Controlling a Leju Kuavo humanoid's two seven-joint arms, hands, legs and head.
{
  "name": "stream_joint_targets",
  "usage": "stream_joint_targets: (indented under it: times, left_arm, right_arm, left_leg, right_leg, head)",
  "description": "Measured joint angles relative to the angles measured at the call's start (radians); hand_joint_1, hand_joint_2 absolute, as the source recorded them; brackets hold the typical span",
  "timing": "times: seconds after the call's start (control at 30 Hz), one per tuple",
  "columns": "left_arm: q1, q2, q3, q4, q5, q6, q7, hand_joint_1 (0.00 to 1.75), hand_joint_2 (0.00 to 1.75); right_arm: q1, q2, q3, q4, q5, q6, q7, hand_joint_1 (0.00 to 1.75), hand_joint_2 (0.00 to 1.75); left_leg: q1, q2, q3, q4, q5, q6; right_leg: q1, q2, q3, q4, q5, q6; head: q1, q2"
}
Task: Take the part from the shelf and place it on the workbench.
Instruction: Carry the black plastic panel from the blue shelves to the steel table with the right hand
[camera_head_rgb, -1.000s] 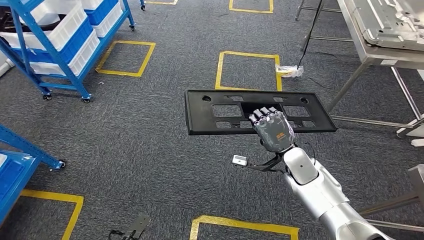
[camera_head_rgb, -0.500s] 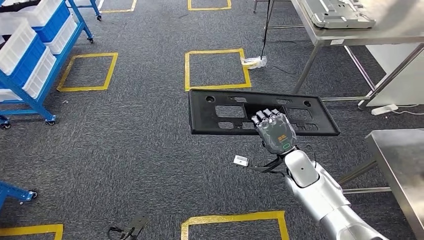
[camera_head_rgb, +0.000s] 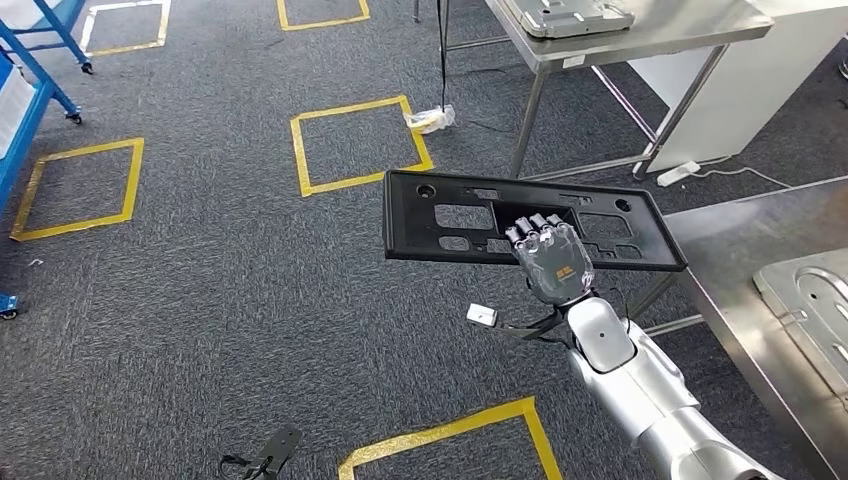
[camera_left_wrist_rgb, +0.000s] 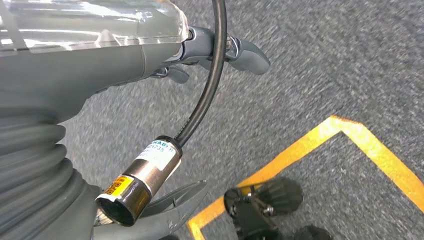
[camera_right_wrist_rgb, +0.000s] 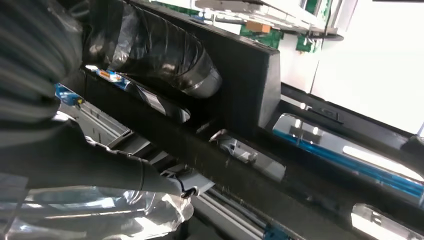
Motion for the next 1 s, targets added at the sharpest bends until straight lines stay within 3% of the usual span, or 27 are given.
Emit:
stream_joint_targets:
  times: [0.07, 0.13, 0.2, 0.23, 0.27, 0.37, 0.43, 0.5, 0.57, 0.63, 0.7, 0.73, 0.77, 0.8, 0.87, 0.93, 1.0]
  left_arm:
    - [-0.003, -0.002, 0.0, 0.0, -0.001, 0.0, 0.0, 0.0, 1.75]
    - [-0.003, -0.002, 0.0, 0.0, -0.001, 0.0, 0.0, 0.0, 1.75]
    - [-0.002, -0.004, 0.0, 0.0, -0.001, -0.001, 0.001, 0.0, 1.75]
    - [-0.002, -0.005, 0.0, 0.0, -0.001, -0.002, 0.001, 0.0, 1.75]
    - [-0.001, -0.006, 0.0, 0.0, -0.001, -0.002, 0.001, 0.0, 1.75]
    - [-0.003, -0.009, 0.0, 0.0, -0.002, -0.003, 0.001, 0.0, 1.75]
    - [-0.004, -0.01, 0.0, 0.0, -0.002, -0.003, 0.001, 0.0, 1.75]
    - [-0.006, -0.013, 0.0, 0.0, -0.002, -0.003, 0.001, 0.0, 1.75]
    - [-0.008, -0.015, 0.0, 0.0, -0.002, -0.003, 0.0, 0.0, 1.75]
    - [-0.006, -0.015, 0.0, 0.0, -0.002, -0.003, -0.001, 0.0, 1.75]
    - [-0.001, -0.015, 0.0, 0.0, -0.001, -0.003, -0.001, 0.0, 1.75]
    - [0.001, -0.015, 0.0, 0.0, -0.001, -0.003, -0.001, 0.0, 1.75]
    - [0.002, -0.015, 0.0, 0.0, -0.001, -0.003, -0.001, 0.0, 1.75]
    - [0.002, -0.015, 0.0, 0.0, -0.001, -0.003, -0.001, 0.0, 1.75]
    - [0.001, -0.014, 0.0, 0.0, -0.002, -0.003, -0.001, 0.0, 1.75]
    - [0.001, -0.013, 0.0, 0.0, -0.002, -0.003, -0.001, 0.0, 1.75]
    - [-0.001, -0.014, 0.0, 0.0, -0.002, -0.003, 0.0, 0.0, 1.75]
  right_arm:
    - [-0.003, -0.008, 0.0, 0.002, 0.012, 0.001, 0.005, 1.75, 1.75]
    - [-0.009, -0.011, 0.0, 0.004, 0.022, 0.003, 0.01, 1.75, 1.75]
    - [-0.011, -0.016, 0.0, 0.008, 0.029, 0.004, 0.018, 1.75, 1.75]
    - [-0.011, -0.02, 0.001, 0.011, 0.031, 0.004, 0.023, 1.75, 1.75]
    - [-0.013, -0.025, 0.002, 0.014, 0.032, 0.004, 0.027, 1.75, 1.75]
    - [-0.025, -0.038, 0.004, 0.021, 0.033, 0.006, 0.037, 1.75, 1.75]
    - [-0.034, -0.046, 0.005, 0.025, 0.033, 0.008, 0.044, 1.75, 1.75]
    - [-0.038, -0.056, 0.008, 0.03, 0.033, 0.01, 0.051, 1.75, 1.75]
    - [-0.043, -0.065, 0.009, 0.033, 0.033, 0.01, 0.053, 1.75, 1.75]
    - [-0.049, -0.067, 0.01, 0.034, 0.033, 0.01, 0.054, 1.75, 1.75]
    - [-0.051, -0.067, 0.012, 0.036, 0.034, 0.01, 0.056, 1.75, 1.75]
    - [-0.051, -0.067, 0.013, 0.038, 0.034, 0.01, 0.056, 1.75, 1.75]
    - [-0.051, -0.067, 0.014, 0.04, 0.034, 0.01, 0.056, 1.75, 1.75]
    - [-0.051, -0.067, 0.014, 0.041, 0.034, 0.01, 0.056, 1.75, 1.75]
    - [-0.051, -0.067, 0.015, 0.042, 0.034, 0.01, 0.056, 1.75, 1.75]
    - [-0.05, -0.067, 0.017, 0.043, 0.034, 0.01, 0.056, 1.75, 1.75]
    - [-0.049, -0.072, 0.018, 0.045, 0.034, 0.01, 0.057, 1.75, 1.75]
  left_leg:
    - [0.002, 0.03, 0.012, -0.022, 0.009, 0.011]
    - [0.001, 0.059, 0.019, -0.031, 0.011, 0.019]
    - [0.0, 0.089, 0.02, -0.03, 0.007, 0.02]
    - [0.0, 0.103, 0.02, -0.029, 0.005, 0.018]
    - [0.001, 0.116, 0.021, -0.027, 0.002, 0.016]
    - [-0.001, 0.153, 0.025, -0.015, -0.013, 0.001]
    - [-0.005, 0.172, 0.028, -0.01, -0.022, -0.012]
    - [-0.005, 0.185, 0.035, -0.01, -0.029, -0.023]
    - [0.001, 0.154, 0.029, 0.021, -0.055, -0.031]
    - [0.005, 0.1, -0.018, 0.127, -0.114, -0.034]
    - [0.005, 0.08, -0.086, 0.258, -0.162, -0.031]
    - [0.004, 0.077, -0.107, 0.288, -0.161, -0.027]
    - [0.002, 0.074, -0.109, 0.277, -0.138, -0.022]
    - [-0.001, 0.067, -0.093, 0.227, -0.099, -0.015]
    - [-0.005, 0.025, -0.039, 0.088, -0.024, -0.001]
    - [-0.008, -0.005, -0.007, 0.015, 0.002, 0.006]
    - [-0.009, 0.009, 0.0, 0.002, 0.004, 0.01]
  right_leg:
    - [0.006, -0.059, -0.017, 0.032, -0.022, 0.007]
    - [0.009, -0.129, -0.068, 0.136, -0.077, 0.012]
    - [0.002, -0.145, -0.124, 0.244, -0.115, 0.02]
    - [-0.002, -0.147, -0.132, 0.259, -0.11, 0.024]
    - [-0.006, -0.152, -0.119, 0.233, -0.089, 0.028]
    - [-0.005, -0.204, -0.018, 0.044, -0.01, 0.03]
    - [0.003, -0.217, 0.004, 0.0, -0.006, 0.019]
    - [0.004, -0.195, 0.004, 0.002, -0.006, 0.005]
    - [0.001, -0.174, 0.009, -0.002, -0.004, -0.009]
    - [0.001, -0.153, 0.011, -0.004, -0.004, -0.022]
    - [0.006, -0.125, 0.012, -0.003, -0.005, -0.027]
    - [0.009, -0.109, 0.012, -0.002, -0.005, -0.029]
    - [0.012, -0.092, 0.013, 0.0, -0.006, -0.029]
    - [0.013, -0.076, 0.013, 0.001, -0.006, -0.03]
    - [0.013, -0.048, 0.014, 0.003, -0.007, -0.028]
    - [0.008, -0.023, 0.01, 0.002, -0.005, -0.019]
    - [0.005, 0.002, 0.007, -0.005, 0.001, -0.005]
  head:
    - [0.001, 0.0]
    - [0.003, 0.0]
    - [0.003, 0.0]
    - [0.003, 0.0]
    - [0.003, 0.0]
    - [0.003, 0.0]
    - [0.002, 0.0]
    - [0.002, 0.0]
    - [0.002, 0.0]
    - [0.001, 0.0]
    - [0.001, 0.0]
    - [0.001, 0.0]
    - [0.001, 0.0]
    - [0.001, 0.0]
    - [0.002, 0.0]
    - [0.002, 0.0]
    - [0.002, 0.0]
